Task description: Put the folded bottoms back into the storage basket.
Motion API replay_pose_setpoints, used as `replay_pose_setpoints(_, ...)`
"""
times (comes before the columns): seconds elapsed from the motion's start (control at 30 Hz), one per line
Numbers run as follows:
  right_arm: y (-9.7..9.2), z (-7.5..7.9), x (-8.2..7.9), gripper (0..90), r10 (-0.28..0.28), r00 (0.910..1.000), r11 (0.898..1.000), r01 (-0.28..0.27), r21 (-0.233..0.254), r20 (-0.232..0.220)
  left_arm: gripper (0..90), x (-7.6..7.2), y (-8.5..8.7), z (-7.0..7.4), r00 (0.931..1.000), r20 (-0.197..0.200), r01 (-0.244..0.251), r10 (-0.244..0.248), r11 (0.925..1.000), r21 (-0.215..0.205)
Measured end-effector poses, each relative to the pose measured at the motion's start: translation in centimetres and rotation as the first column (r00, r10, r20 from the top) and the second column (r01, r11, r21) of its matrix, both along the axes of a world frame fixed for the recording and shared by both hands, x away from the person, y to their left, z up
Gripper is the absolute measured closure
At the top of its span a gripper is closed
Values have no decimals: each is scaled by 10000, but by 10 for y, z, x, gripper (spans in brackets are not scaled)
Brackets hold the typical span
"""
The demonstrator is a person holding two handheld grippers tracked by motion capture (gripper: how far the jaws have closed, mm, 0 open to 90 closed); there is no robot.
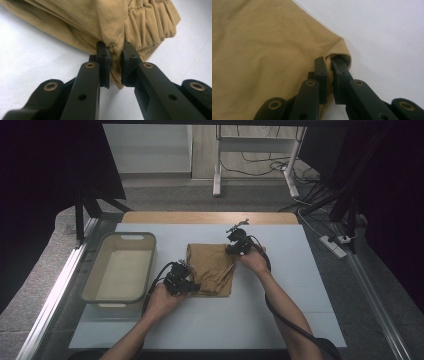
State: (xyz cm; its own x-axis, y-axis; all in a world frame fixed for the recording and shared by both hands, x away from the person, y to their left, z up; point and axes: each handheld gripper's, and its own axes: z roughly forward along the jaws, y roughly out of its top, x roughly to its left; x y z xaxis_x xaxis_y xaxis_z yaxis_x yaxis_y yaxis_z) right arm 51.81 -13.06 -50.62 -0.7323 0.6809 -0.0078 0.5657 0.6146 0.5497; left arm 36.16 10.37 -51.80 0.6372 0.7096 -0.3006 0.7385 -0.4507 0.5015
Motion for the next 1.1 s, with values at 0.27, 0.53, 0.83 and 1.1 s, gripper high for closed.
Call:
replay_pose_setpoints(0.27, -4, 22, -3, 841, 177, 9992, 9981, -198, 582, 369, 790, -1, 6, 19, 9990, 418, -151, 165, 9993, -355)
replay_pose_setpoints(0.53, -8, 41, -7, 841, 175, 9968, 9937, -260, 1091, 776, 790, -2, 13, 31, 9976, 596, -315, 359, 9968, -731)
replay_pose_setpoints(0.83, -15, 54, -9, 842, 99, 9949, 9893, -244, 1438, 1001, 790, -6, 10, 43, 9947, 976, -272, 331, 9977, -619)
replay_pose_setpoints(1.1, -17, 64, -12, 842, 118, 9922, 9859, -323, 1642, 1242, 790, -8, 12, 54, 9920, 1193, -342, 413, 9975, -611)
